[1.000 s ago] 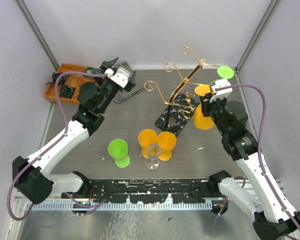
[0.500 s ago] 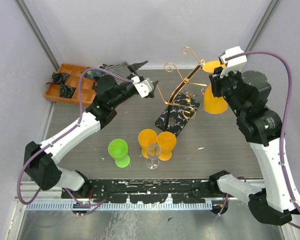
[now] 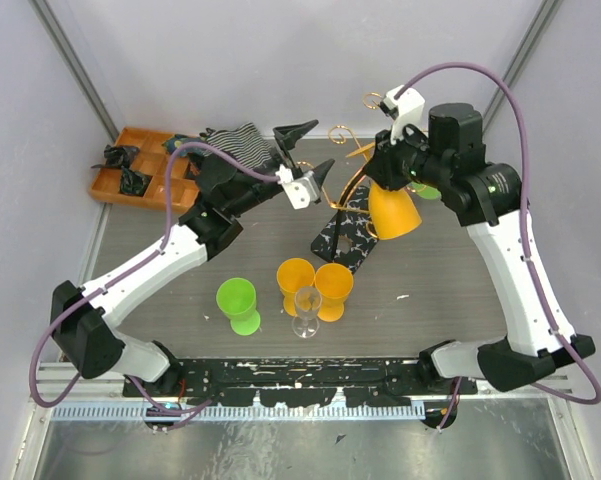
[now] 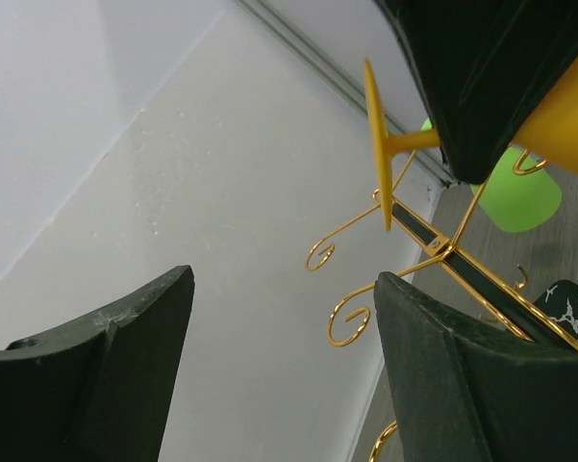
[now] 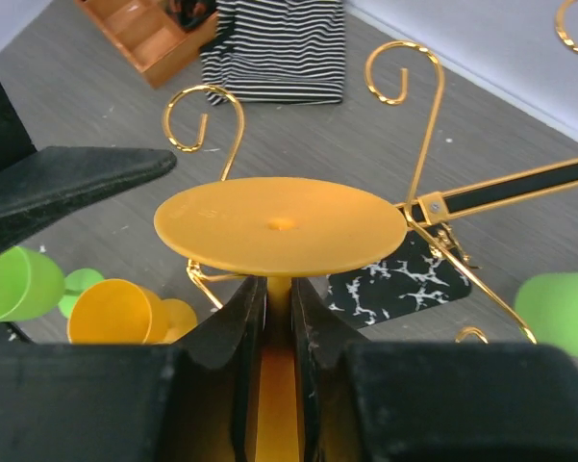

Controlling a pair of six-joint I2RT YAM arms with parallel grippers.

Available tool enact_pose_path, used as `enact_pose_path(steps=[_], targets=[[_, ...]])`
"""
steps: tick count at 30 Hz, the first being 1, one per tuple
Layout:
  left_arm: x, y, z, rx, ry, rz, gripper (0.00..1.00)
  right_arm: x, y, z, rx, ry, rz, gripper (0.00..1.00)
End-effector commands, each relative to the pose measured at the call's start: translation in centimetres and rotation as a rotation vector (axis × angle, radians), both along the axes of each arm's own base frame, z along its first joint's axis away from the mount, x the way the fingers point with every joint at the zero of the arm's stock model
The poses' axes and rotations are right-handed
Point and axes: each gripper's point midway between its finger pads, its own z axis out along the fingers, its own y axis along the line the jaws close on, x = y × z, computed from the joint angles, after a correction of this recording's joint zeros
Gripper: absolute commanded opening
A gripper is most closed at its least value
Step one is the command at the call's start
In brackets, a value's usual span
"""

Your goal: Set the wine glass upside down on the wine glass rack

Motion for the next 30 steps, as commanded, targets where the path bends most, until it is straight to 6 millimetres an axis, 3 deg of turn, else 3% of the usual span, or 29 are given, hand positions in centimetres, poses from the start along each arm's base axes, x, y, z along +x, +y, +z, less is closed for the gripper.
enact_pose_path(steps=[1,10,30], targets=[[-0.7,-0.8,2.4,-0.03,-0.076,-0.024,0.81,-1.7,1.7,3.5,0.084,-0.039,0.108,0.01],[-1.3,-2.5,1.6,-0.01,-0.054,-0.071,0.65,-1.5,2.3,4.7,0.107,-0.074,0.135,0.01],[-2.8,-3.6,4.0,-0.117,-0.069,-0.088,0.41,-1.0,2.9,2.0,0.084,0.0,0.159,0.01]])
